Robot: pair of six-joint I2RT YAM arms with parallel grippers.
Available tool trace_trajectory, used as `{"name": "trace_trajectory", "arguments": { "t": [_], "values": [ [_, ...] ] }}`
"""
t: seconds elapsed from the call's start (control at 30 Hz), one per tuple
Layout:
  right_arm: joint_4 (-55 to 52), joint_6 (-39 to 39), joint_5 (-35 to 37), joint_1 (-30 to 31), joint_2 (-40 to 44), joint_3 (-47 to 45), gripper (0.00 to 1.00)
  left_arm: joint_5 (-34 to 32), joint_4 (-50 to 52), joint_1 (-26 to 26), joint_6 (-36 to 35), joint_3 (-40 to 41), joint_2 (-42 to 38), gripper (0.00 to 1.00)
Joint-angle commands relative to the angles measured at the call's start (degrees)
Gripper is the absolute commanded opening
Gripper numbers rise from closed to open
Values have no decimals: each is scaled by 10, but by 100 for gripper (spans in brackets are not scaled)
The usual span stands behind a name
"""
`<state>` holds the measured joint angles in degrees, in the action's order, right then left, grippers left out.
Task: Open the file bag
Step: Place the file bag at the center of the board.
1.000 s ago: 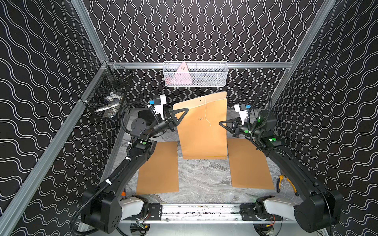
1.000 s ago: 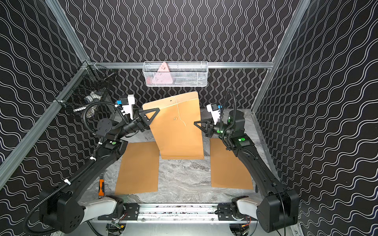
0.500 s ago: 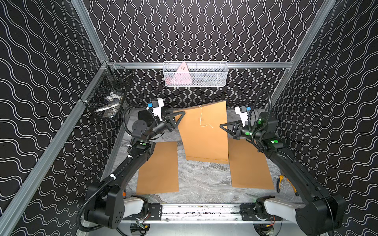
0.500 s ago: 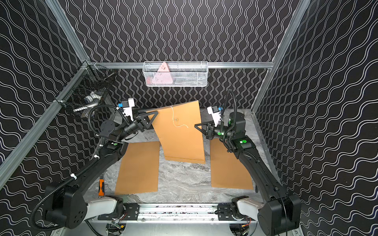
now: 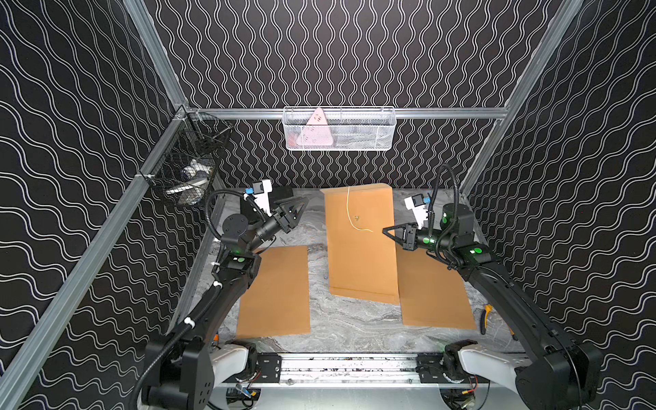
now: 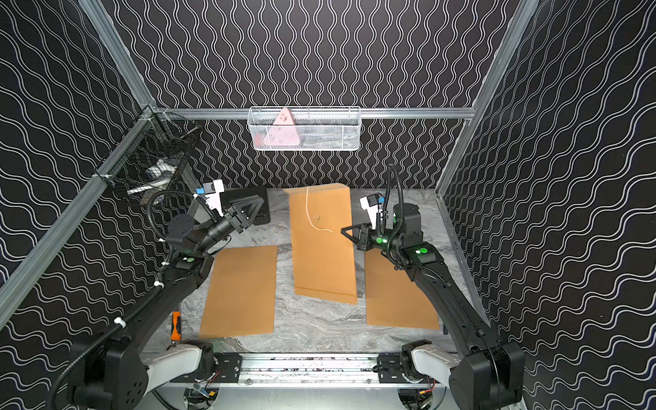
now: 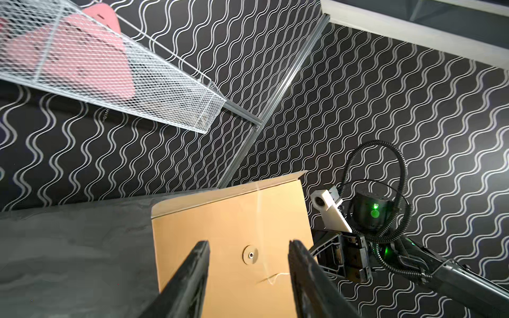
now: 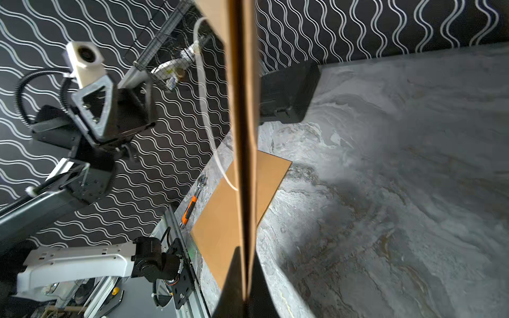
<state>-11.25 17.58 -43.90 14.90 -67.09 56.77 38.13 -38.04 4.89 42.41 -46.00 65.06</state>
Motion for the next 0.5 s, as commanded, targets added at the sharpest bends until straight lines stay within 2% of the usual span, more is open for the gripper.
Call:
{"name": "trace_trajectory", "arguments": {
  "t": [0.0,0.17,0.47],
  "values": [
    [-34,7,22,0,-1,-9,0,-43,143,-1,-76,-11,-38,51],
    [-51,15,33,0,-14,-27,0,-67,243,-1,-124,-31,-82,52],
    [-58,28,48,0,-32,-58,0,-65,311,-1,-171,-43,-115,52]
  ]
}}
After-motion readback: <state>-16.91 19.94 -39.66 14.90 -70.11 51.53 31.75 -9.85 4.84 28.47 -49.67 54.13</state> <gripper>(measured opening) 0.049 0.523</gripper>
